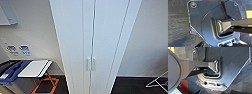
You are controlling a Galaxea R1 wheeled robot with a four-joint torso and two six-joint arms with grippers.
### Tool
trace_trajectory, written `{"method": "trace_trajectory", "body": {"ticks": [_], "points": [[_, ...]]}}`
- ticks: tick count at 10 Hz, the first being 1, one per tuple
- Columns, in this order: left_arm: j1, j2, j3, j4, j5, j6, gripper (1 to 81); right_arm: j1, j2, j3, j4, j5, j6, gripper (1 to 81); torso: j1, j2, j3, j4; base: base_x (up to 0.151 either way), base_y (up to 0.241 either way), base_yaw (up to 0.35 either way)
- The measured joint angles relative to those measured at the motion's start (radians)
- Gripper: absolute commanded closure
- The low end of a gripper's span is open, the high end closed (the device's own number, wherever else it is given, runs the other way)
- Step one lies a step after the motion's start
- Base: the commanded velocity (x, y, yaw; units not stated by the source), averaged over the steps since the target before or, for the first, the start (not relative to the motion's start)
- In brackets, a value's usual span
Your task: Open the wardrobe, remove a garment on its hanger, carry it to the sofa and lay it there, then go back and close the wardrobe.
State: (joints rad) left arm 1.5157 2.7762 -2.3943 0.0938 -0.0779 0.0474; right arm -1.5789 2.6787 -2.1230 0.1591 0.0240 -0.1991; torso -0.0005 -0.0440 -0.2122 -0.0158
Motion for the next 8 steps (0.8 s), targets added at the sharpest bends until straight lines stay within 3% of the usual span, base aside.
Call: {"method": "trace_trajectory", "body": {"ticks": [6,8], "points": [[0.006,0.0,0.01,0.01,0.003,0.0,1.0,-0.005,0.005,0.0,0.0,-0.003,0.0,1.0,0.001,0.0,0.0,0.0,0.11,0.0,0.0],[0.009,0.001,0.01,0.01,0.003,0.0,1.0,0.0,0.004,0.0,0.0,0.001,0.0,1.0,0.001,0.0,0.0,0.0,0.04,0.0,0.0]]}}
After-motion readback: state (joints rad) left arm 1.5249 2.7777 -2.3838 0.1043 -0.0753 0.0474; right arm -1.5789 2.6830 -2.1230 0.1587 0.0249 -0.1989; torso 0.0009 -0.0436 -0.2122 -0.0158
